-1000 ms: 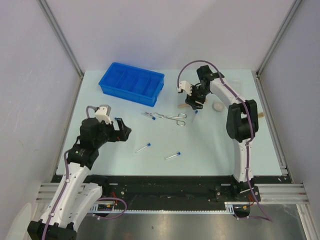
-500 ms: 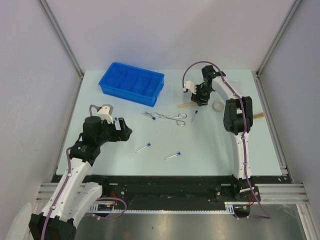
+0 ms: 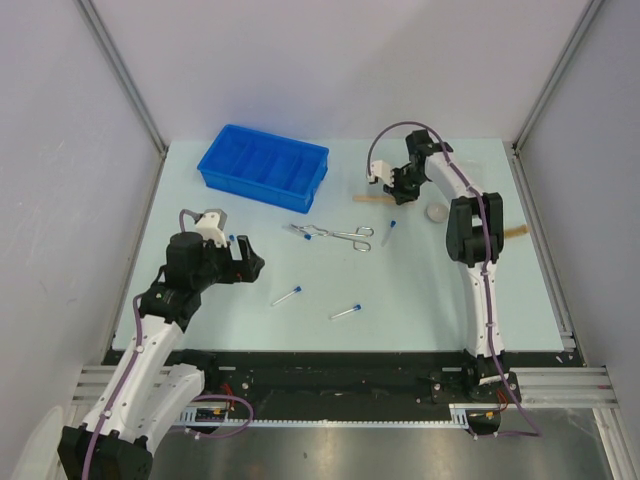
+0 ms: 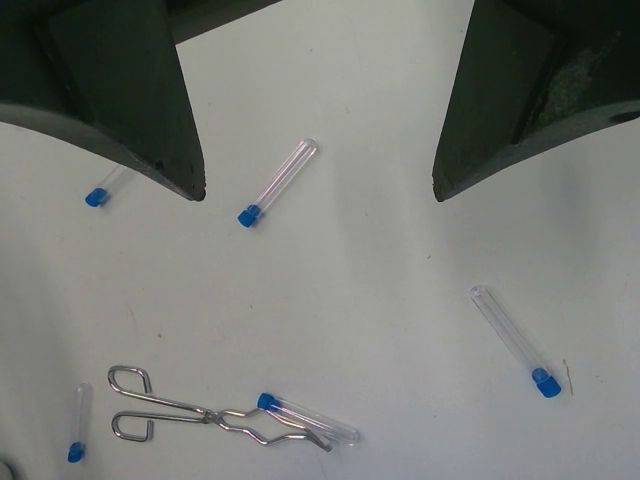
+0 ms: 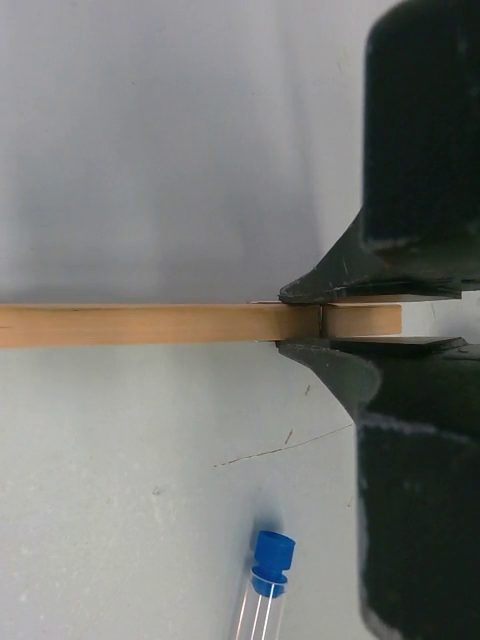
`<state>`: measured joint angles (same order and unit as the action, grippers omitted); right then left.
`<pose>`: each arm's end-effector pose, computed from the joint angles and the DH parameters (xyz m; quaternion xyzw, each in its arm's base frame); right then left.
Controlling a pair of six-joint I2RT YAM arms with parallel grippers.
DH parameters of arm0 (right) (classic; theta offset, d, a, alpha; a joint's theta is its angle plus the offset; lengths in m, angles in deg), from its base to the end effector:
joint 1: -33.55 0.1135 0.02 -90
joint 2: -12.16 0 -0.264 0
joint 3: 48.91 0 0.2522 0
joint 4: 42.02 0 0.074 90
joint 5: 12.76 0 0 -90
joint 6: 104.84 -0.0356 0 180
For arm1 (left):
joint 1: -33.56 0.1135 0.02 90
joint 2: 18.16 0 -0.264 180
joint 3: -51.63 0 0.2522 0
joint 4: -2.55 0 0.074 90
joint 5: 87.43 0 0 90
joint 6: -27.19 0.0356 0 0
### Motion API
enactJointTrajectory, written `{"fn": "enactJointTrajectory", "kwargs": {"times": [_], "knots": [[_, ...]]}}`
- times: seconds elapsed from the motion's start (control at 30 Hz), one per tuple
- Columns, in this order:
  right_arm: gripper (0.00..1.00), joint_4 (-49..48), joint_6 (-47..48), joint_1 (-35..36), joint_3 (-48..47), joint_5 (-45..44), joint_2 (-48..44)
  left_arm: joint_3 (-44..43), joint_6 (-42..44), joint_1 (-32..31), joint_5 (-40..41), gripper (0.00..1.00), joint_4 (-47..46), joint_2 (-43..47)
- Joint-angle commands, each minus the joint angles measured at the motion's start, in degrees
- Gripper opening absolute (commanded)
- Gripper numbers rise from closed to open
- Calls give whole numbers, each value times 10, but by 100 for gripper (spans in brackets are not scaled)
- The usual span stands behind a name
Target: Organize the chemistry lab equipment
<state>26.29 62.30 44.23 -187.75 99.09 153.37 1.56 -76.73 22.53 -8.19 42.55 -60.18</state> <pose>0.5018 0.1081 0.1674 -0.6942 0.6753 0.0660 0.2402 0.1617 -0.0383 0.2679 0.0235 0.8714 -0.1844 0.4539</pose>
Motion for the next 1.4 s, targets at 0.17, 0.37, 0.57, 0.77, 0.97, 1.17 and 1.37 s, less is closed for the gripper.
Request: {"fn": "enactJointTrajectory", "kwargs": {"times": [0.17, 0.37, 0.57, 0.77, 0.97, 1.17, 1.37], "knots": [[2, -37, -7, -19, 57, 75, -81, -2, -16, -4, -72, 100, -36, 3], [0, -49, -4, -2, 185, 115, -245, 24, -117, -3, -195, 100, -137, -10], [0, -22, 15, 59, 353, 137, -405, 7, -176, -3, -283, 100, -185, -47], [0, 0, -8, 152, 470, 138, -545, 26, -305, -4, -406, 100, -317, -87], [0, 18, -33, 252, 505, 129, -599, 70, -429, -60, -434, 100, -461, -97], [0, 17, -38, 283, 511, 117, -603, 61, -415, -151, -396, 99, -404, -136], [0, 16, -39, 289, 516, 123, -610, 56, -418, -194, -361, 94, -405, -150]]}}
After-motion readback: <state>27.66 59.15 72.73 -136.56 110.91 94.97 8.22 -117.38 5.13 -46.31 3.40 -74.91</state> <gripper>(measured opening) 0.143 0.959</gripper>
